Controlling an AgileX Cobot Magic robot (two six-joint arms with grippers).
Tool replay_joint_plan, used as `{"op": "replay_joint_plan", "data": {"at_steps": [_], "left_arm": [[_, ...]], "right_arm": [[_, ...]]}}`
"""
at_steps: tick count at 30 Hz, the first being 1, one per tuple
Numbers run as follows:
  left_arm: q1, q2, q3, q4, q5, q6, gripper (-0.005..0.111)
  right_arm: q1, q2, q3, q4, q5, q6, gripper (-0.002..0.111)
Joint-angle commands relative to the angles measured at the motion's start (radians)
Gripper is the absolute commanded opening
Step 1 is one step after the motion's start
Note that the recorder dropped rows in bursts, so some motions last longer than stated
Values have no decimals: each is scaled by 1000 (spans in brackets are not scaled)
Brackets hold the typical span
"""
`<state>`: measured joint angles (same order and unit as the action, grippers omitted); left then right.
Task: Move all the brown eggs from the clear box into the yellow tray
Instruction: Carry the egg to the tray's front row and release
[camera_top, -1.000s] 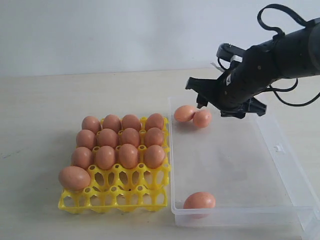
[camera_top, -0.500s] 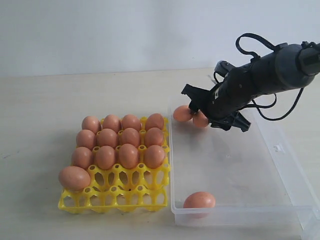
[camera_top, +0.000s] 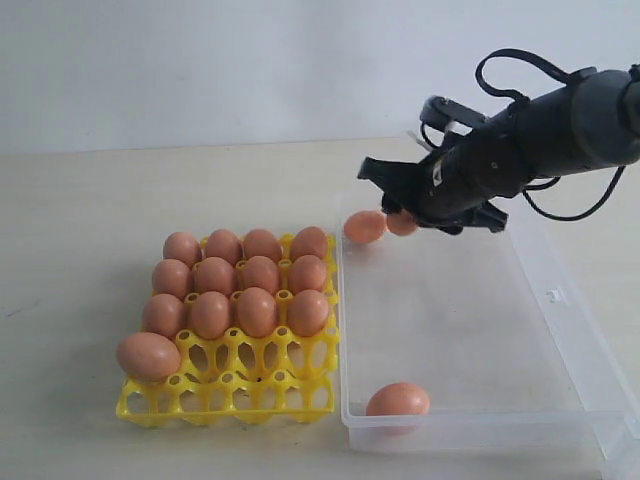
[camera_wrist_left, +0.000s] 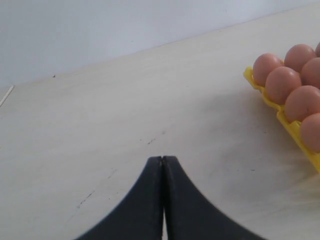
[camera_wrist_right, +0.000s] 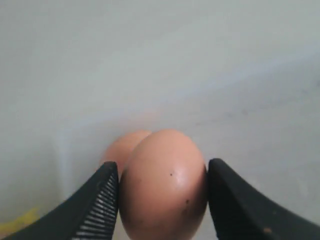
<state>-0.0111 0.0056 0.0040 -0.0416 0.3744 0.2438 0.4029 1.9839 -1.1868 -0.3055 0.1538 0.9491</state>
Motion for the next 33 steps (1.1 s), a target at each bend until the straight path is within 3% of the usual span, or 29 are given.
{"op": "replay_joint_plan", "data": {"at_steps": [1,8,12,19,25,29,33], "left_arm": [[-1,-6,-4,-8,-11,-7,0],[-1,-6,-4,-8,-11,-7,0],[-1,-6,-4,-8,-11,-7,0],[-1,-6,-4,-8,-11,-7,0],[-1,-6,-4,-8,-11,-7,0],[-1,-6,-4,-8,-11,-7,0],[-1,-6,-4,-8,-11,-7,0]], "right_arm": [[86,-128,108,-114,-322,-165,0],[237,-189,239,-348,-609,-235,0],[300,-182,255,-530,-665,-240,0],[313,-95,255,-705,-812,-242,0],[313,-37,255,-741,-821,-205,0],[313,-14,255,-741,-845,-180,12],[313,6,255,-722,-843,-136,34]]}}
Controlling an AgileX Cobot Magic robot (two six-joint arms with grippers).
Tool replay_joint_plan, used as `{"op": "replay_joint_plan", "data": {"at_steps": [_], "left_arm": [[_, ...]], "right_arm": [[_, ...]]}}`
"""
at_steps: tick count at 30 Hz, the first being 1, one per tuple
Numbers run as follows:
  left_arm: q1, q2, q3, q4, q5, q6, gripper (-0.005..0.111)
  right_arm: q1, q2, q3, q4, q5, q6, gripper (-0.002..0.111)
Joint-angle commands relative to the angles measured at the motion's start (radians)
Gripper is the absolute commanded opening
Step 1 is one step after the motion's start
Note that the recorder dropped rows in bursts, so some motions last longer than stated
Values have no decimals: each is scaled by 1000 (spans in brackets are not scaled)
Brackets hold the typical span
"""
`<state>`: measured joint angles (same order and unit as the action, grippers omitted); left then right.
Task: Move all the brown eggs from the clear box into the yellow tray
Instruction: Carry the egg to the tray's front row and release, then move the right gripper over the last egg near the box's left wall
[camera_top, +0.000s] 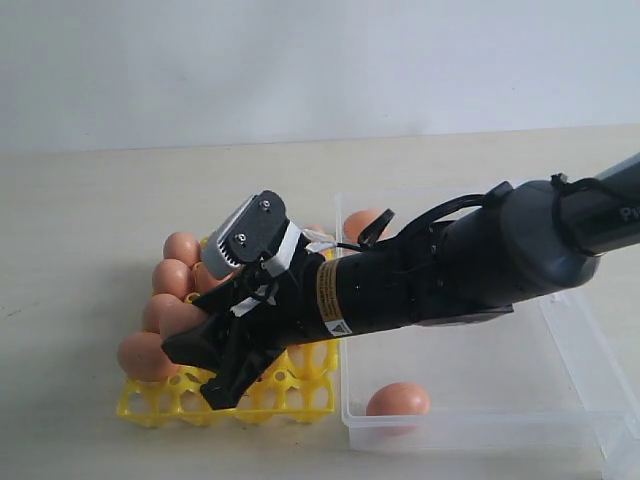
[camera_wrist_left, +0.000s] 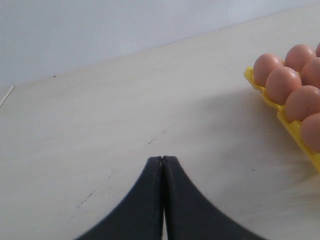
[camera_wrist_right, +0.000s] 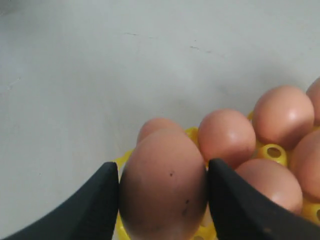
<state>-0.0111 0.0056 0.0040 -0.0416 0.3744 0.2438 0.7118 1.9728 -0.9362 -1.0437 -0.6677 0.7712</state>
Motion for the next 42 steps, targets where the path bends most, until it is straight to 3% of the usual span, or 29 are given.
{"op": "replay_joint_plan", "data": {"at_steps": [1,7,13,16,20,26,29,31,32,33,34,35,36,37,39,42], "left_arm": [[-1,-6,-4,-8,-11,-7,0],[-1,-6,-4,-8,-11,-7,0],[-1,-6,-4,-8,-11,-7,0],[-1,-6,-4,-8,-11,-7,0],[-1,-6,-4,-8,-11,-7,0],[-1,-6,-4,-8,-11,-7,0],[-1,-6,-4,-8,-11,-7,0],[-1,-6,-4,-8,-11,-7,0],[-1,-6,-4,-8,-11,-7,0],[-1,-6,-4,-8,-11,-7,0],[-1,-6,-4,-8,-11,-7,0],[-1,-6,-4,-8,-11,-7,0],[-1,-6,-4,-8,-11,-7,0],[-1,-6,-4,-8,-11,-7,0],[-1,-6,-4,-8,-11,-7,0],[-1,-6,-4,-8,-11,-7,0]], "right_arm": [[4,22,4,31,-22,42,40],[4,31,2,88,-20,35,60],[4,19,2,103,-15,44,61],[1,-45,2,109,24,122,42],[1,-183,2,177,257,135,0],[-75,-325,-45,423,744,31,0],[-154,-318,-96,468,885,31,2],[-220,-281,-118,565,871,42,13],[-259,-248,-129,659,827,25,26],[-269,-230,-139,664,815,-32,34],[-271,-204,-159,613,854,-349,48],[-271,-196,-164,587,886,-567,54],[-269,-180,-161,576,909,-978,64],[-269,-165,-159,618,893,-1236,68],[-269,-125,-162,679,850,-1440,68],[-269,-37,-199,685,853,-1484,68]]}}
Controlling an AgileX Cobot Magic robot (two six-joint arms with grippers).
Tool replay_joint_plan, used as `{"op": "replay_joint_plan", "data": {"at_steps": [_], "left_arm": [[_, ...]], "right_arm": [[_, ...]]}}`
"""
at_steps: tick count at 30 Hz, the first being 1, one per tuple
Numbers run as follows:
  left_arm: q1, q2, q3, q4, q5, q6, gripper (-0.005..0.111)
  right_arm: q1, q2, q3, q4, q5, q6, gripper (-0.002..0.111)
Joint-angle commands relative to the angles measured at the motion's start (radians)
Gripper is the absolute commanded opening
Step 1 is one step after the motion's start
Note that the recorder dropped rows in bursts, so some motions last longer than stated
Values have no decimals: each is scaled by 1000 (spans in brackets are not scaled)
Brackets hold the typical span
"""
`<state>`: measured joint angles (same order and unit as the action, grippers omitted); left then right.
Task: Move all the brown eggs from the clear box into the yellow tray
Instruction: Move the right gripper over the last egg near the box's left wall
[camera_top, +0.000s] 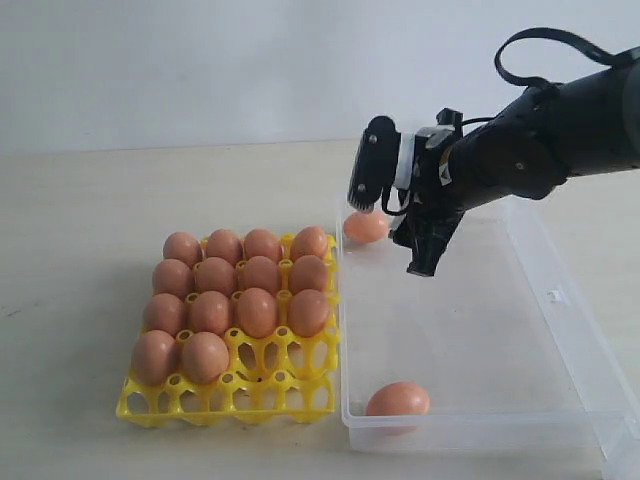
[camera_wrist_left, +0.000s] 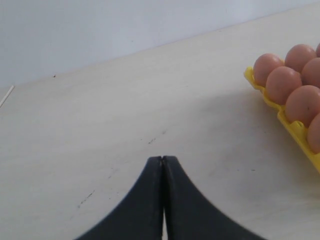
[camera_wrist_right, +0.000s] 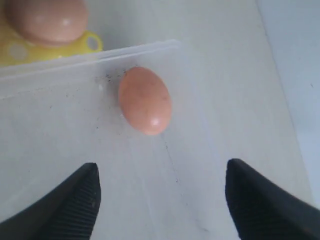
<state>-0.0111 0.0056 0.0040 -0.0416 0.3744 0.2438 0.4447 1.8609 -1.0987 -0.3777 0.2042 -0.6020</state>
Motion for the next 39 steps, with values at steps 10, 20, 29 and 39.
{"op": "replay_joint_plan", "data": {"at_steps": [10,20,29,39], "left_arm": [[-1,-6,-4,-8,-11,-7,0],[-1,-6,-4,-8,-11,-7,0],[-1,-6,-4,-8,-11,-7,0],[-1,-6,-4,-8,-11,-7,0]], "right_arm": [[15,164,-121,30,-20,-184,68],[38,257,-197,99,-6,-184,68],[38,325,-257,117,66,-184,29],[38,166,-173,242,31,-110,0]]}}
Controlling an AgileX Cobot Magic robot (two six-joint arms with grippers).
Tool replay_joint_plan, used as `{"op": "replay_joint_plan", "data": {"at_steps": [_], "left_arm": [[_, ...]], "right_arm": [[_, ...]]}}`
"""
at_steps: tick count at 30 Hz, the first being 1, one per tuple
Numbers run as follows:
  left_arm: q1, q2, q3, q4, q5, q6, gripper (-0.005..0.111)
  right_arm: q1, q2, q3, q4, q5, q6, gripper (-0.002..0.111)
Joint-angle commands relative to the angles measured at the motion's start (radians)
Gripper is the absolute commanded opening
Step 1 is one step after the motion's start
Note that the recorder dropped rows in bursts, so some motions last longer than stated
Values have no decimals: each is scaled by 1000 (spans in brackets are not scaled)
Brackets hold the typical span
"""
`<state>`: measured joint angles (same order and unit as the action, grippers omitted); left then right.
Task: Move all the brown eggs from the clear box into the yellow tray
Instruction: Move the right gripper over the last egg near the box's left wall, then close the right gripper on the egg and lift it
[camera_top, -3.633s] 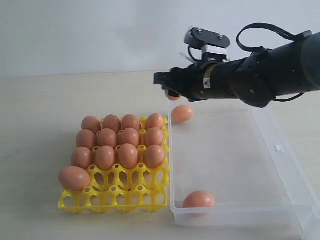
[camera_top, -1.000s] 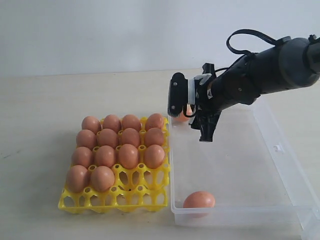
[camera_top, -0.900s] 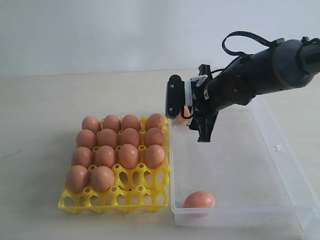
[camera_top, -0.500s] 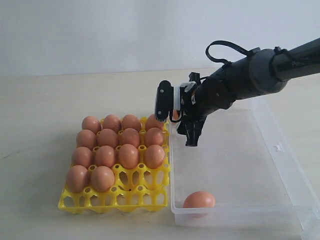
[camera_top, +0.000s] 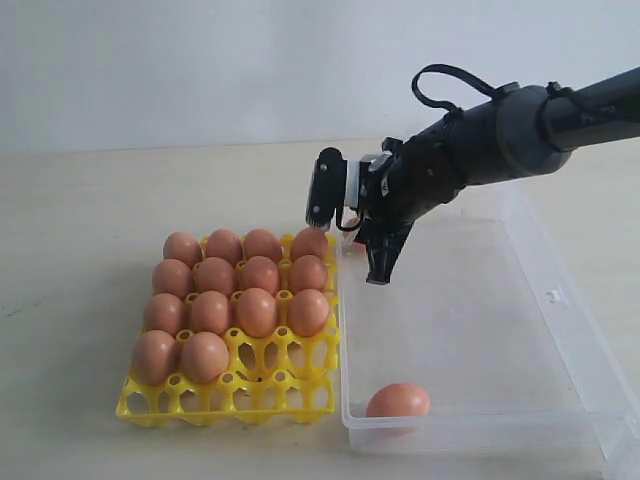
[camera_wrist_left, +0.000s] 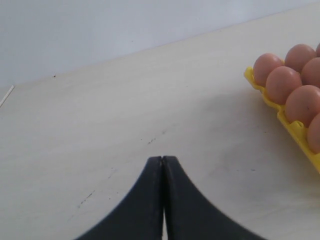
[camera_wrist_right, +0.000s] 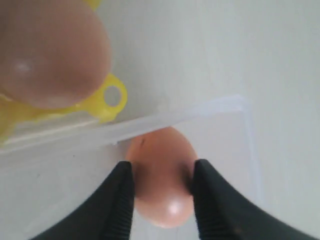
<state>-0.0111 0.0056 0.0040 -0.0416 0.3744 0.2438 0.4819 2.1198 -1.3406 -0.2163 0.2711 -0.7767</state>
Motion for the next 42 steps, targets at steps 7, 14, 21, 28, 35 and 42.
{"op": "replay_joint_plan", "data": {"at_steps": [7,14,21,28,35,42], "left_arm": [[-1,-6,-4,-8,-11,-7,0],[-1,-6,-4,-8,-11,-7,0],[-1,-6,-4,-8,-11,-7,0],[-1,-6,-4,-8,-11,-7,0],[-1,-6,-4,-8,-11,-7,0],[-1,-6,-4,-8,-11,-7,0]], "right_arm": [[22,-333,327,69,-286,315,0],[22,-349,251,274,22,411,0],[-23,-278,81,433,77,921,30],[-89,-214,67,416,147,1349,56],[-97,-176,67,431,124,1426,56],[-95,-133,67,446,98,1422,56]]}}
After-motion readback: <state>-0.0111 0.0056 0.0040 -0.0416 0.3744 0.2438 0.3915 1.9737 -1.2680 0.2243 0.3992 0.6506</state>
